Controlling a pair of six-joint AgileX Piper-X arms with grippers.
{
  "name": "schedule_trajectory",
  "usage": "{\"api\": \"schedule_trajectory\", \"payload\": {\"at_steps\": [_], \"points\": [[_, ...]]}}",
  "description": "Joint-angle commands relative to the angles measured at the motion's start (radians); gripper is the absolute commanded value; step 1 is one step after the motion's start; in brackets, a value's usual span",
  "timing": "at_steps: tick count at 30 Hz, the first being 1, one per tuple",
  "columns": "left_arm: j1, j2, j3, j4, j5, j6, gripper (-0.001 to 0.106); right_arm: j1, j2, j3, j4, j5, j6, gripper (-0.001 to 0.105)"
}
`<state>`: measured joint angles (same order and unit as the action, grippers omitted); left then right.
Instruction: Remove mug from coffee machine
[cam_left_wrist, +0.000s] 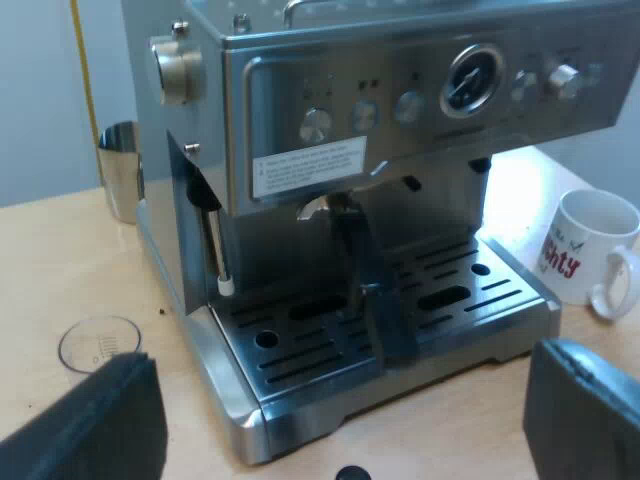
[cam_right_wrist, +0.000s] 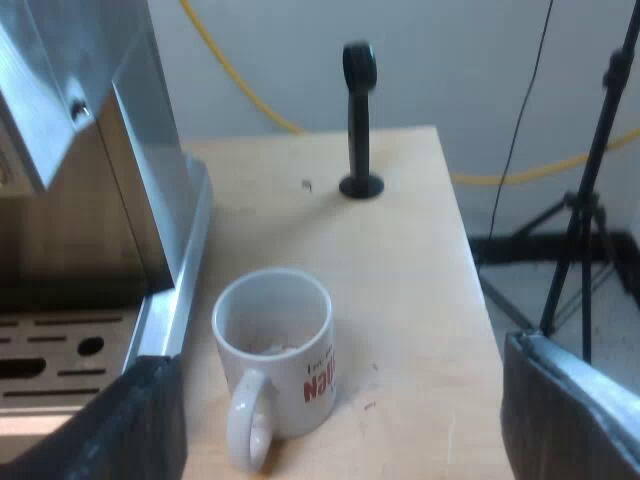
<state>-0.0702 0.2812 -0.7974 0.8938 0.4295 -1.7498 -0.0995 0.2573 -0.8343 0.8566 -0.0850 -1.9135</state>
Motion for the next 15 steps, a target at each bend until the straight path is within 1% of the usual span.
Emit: {"api": "schedule_trajectory", "payload": {"at_steps": [1,2,7,8,10,13,15], "points": [[0.0,-0.034,-0.009,0.043,-0.009,0.003,0.087,-0.006,-0.102,0.015,0.007,-0.006,-0.003,0.067],[0.0,-0.051,-0.009,0.072,-0.009,0.003,0.087,-0.006,-0.148,0.034,0.024,-0.006,0.008,0.067],[0.0,-0.112,-0.009,0.157,-0.009,0.003,0.087,-0.006,-0.242,0.069,0.125,-0.006,0.01,0.067],[0.0,-0.129,-0.009,0.175,-0.009,0.003,0.087,-0.006,-0.281,0.089,0.19,-0.006,0.01,0.067],[0.0,-0.152,-0.009,0.197,-0.009,0.003,0.087,-0.006,-0.317,0.104,0.236,-0.006,0.01,0.067],[0.0,-0.193,-0.009,0.238,-0.009,0.003,0.087,-0.006,-0.308,0.103,0.325,-0.011,0.01,0.067],[0.0,-0.224,-0.009,0.255,-0.009,0.003,0.087,-0.006,-0.313,0.114,0.33,-0.033,0.008,0.067]]}}
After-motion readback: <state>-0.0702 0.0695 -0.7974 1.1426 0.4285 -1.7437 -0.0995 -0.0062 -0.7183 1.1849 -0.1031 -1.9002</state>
